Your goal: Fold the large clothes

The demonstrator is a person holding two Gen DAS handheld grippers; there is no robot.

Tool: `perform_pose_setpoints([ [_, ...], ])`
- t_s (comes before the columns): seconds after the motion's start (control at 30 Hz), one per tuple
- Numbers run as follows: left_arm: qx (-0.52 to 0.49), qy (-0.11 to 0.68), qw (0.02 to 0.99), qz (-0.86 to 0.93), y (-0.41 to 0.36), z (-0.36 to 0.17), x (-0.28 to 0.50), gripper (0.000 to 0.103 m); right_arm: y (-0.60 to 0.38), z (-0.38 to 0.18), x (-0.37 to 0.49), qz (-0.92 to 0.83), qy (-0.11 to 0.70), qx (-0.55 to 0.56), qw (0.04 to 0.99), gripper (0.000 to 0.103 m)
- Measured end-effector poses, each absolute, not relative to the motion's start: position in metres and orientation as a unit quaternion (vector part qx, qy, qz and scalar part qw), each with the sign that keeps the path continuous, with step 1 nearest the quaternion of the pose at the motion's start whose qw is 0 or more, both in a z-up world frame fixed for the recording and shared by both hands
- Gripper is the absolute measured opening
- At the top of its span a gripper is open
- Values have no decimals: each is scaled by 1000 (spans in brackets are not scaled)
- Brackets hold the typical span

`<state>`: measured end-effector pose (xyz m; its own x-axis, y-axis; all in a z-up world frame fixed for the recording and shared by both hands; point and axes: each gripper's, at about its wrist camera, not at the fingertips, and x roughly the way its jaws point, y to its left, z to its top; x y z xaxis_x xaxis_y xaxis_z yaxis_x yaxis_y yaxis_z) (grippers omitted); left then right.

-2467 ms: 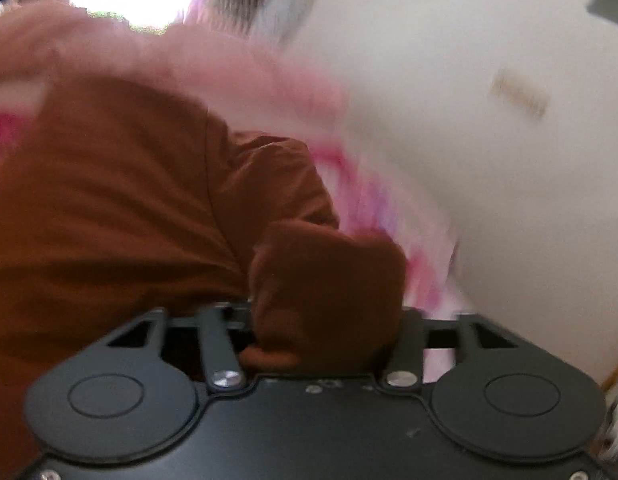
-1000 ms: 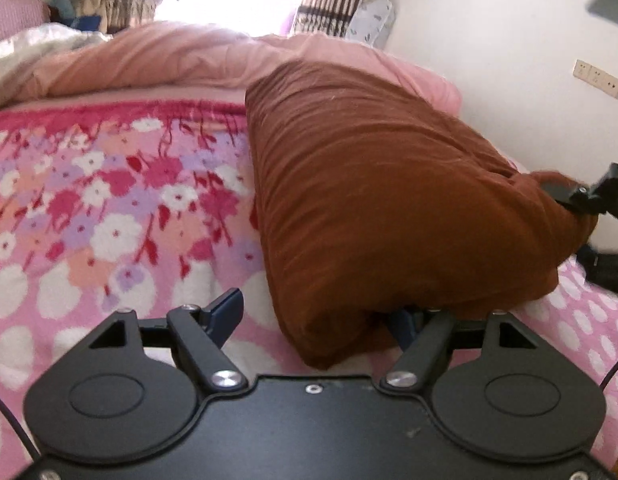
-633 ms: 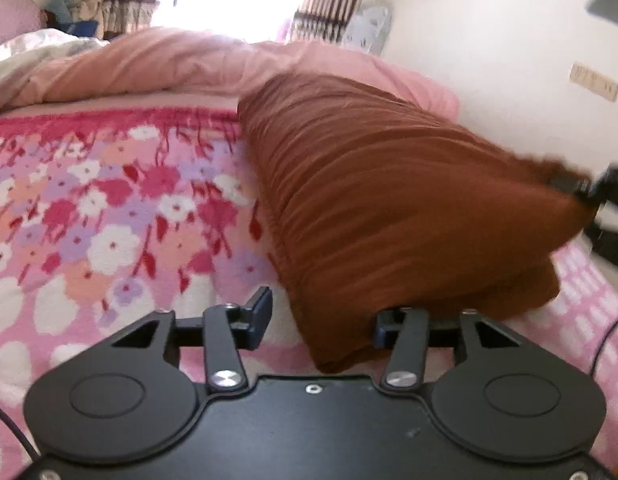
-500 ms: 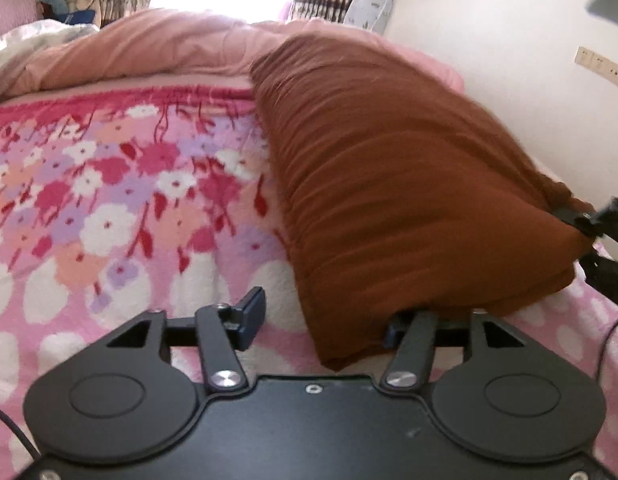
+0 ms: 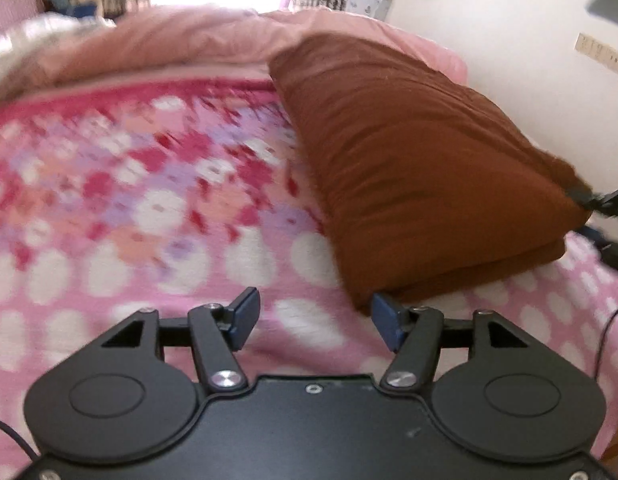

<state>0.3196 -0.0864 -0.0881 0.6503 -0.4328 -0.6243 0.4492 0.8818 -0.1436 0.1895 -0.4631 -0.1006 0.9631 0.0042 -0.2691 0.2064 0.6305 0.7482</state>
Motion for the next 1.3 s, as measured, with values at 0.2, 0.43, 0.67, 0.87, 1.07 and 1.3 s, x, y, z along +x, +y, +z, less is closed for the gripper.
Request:
perform_pose_setpoints([
  [0.2, -35, 284, 922, -260, -73, -40, 309, 58, -445, -46, 161, -105, 91, 317, 938, 52],
  [0.43, -117, 261, 898, -334, -124, -23, 337, 59, -410, -15, 194, -80, 92, 211, 970, 45],
  [0.67, -93, 305, 891, -323, -156, -67, 361, 59, -422, -68, 224, -118, 179, 221, 952, 22],
  [0.87, -82, 300, 894, -323, -148, -59, 358, 61, -418, -80, 211, -110, 171, 232, 951, 22],
  [1.07, -137, 326, 892, -282, -110, -59, 364, 62, -434, -57, 175, -109, 95, 301, 943, 88],
  [1.3, -172, 357, 874, -281, -110, -79, 370, 63, -451, -83, 197, -80, 132, 363, 919, 55],
])
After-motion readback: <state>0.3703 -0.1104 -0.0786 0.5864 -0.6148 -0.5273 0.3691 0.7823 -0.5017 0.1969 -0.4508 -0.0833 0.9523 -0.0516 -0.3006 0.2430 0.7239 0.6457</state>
